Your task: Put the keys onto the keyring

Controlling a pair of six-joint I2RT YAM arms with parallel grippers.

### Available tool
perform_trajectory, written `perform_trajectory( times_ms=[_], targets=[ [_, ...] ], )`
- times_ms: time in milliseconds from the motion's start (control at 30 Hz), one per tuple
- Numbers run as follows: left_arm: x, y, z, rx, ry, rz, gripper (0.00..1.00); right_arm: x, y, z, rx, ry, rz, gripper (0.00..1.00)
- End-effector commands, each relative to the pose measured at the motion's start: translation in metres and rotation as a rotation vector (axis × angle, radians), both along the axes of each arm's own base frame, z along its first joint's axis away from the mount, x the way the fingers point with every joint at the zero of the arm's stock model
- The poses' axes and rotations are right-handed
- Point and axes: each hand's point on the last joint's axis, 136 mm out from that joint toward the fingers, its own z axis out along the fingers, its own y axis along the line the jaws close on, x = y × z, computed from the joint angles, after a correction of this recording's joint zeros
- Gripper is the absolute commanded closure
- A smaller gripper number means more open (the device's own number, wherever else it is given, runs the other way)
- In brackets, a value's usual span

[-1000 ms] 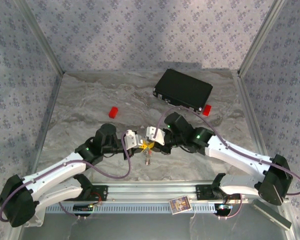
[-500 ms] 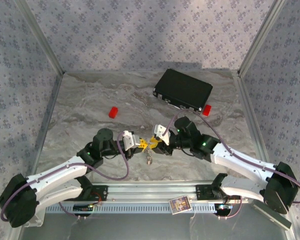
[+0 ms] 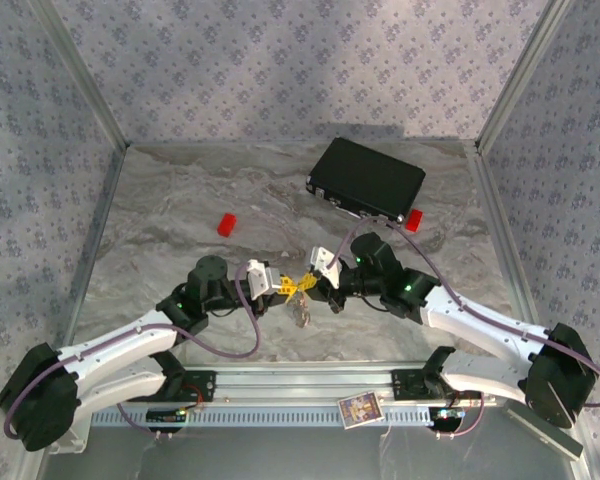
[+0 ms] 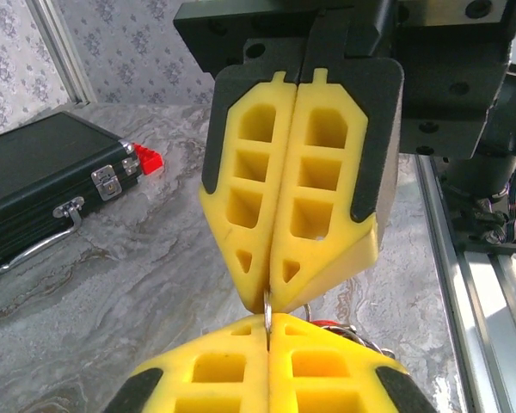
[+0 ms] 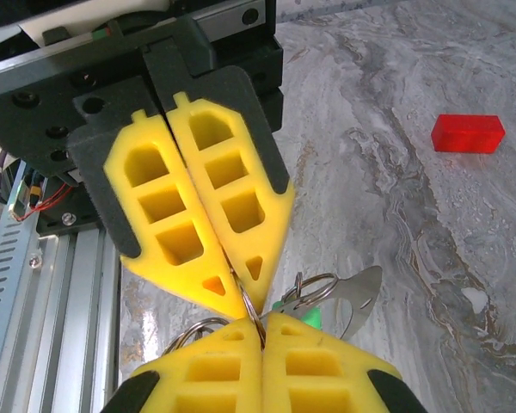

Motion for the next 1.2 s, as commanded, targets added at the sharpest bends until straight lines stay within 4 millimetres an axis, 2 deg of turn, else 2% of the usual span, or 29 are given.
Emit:
perform_trajectory(
  times_ms=[0, 133, 300, 400, 533, 600, 700, 800, 933, 1167],
  targets=[
    [-0.002, -0.003, 0.013, 0.009, -0.028, -0.026, 0.84, 0.0, 0.004, 0.015, -0.001, -0.029, 0.033, 1.0],
    [0.003, 0.001, 0.002, 0.122, -0.009, -0.003, 0.81, -0.003, 0.001, 0.014, -0.09, -0.055, 0.063, 1.0],
    [0.004, 0.003, 0.002, 0.165, -0.011, -0.004, 0.83, -0.005, -0.001, 0.012, -0.2, -0.082, 0.101, 1.0],
    [0.002, 0.002, 0.007, 0.157, -0.021, -0.019, 0.87, -0.007, 0.0, 0.014, -0.235, -0.094, 0.127, 1.0],
    [0.0, 0.0, 0.009, 0.152, -0.026, -0.036, 1.0, -0.009, 0.004, 0.022, -0.22, -0.102, 0.149, 1.0],
    [0.0, 0.0, 0.009, 0.149, -0.028, -0.038, 1.0, -0.008, 0.004, 0.025, -0.203, -0.087, 0.14, 1.0],
    [-0.001, -0.002, 0.012, 0.119, -0.039, -0.047, 1.0, -0.003, 0.0, 0.028, -0.144, -0.058, 0.099, 0.84],
    [-0.003, -0.004, 0.015, 0.075, -0.04, -0.053, 1.0, 0.0, -0.003, 0.028, -0.069, -0.034, 0.064, 0.74],
    [-0.005, -0.004, 0.015, 0.038, -0.033, -0.056, 1.0, 0.001, -0.003, 0.024, -0.018, 0.008, 0.04, 0.69],
    [-0.006, -0.005, 0.012, 0.002, -0.015, -0.051, 1.0, 0.0, 0.003, 0.008, -0.009, 0.073, 0.048, 0.69]
  ],
)
